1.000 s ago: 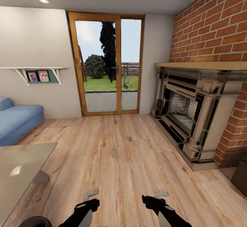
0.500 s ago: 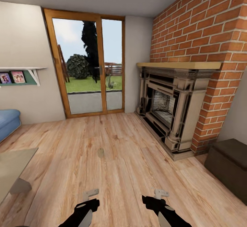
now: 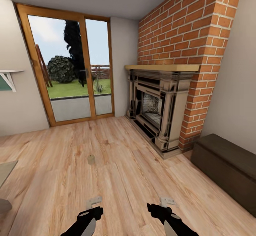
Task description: Place each of the two pumpkins and all three candles from the living room inside a cabinet in the living room (use any cabinet), then make sure every cabinet is closed, and position the cauldron so it is next to a table in the living room.
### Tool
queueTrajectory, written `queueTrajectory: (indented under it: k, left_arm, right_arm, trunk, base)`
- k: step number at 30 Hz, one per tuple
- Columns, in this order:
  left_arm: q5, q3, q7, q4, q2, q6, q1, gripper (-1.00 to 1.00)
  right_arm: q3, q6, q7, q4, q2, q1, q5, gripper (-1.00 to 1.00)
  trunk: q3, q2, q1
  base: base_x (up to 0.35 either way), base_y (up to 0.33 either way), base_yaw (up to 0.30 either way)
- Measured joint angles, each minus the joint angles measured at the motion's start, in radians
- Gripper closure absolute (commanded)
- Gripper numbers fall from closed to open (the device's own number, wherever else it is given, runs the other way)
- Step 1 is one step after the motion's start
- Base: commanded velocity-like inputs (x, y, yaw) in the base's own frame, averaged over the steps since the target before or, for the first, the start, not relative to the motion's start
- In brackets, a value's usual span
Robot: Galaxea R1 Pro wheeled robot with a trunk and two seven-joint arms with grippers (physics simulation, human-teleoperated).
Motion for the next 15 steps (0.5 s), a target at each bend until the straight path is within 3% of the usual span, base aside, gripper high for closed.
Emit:
queueTrajectory:
  k: [6, 15]
  left_arm:
    - [0.0, 0.0, 0.0, 0.0, 0.0, 0.0, 0.0, -1.0]
    - [-0.002, 0.0, 0.0, 0.0, 0.001, -0.001, 0.0, -1.0]
  right_arm:
    - [0.0, 0.0, -0.002, 0.0, 0.0, 0.0, 0.0, -1.0]
    - [0.0, 0.0, -0.001, 0.0, 0.0, 0.0, 0.0, -1.0]
  trunk:
    - [0.0, 0.0, 0.0]
    - [-0.003, 0.0, 0.0]
  base:
    - [-0.232, -0.023, -0.29]
    - [-0.034, -0.007, -0.29]
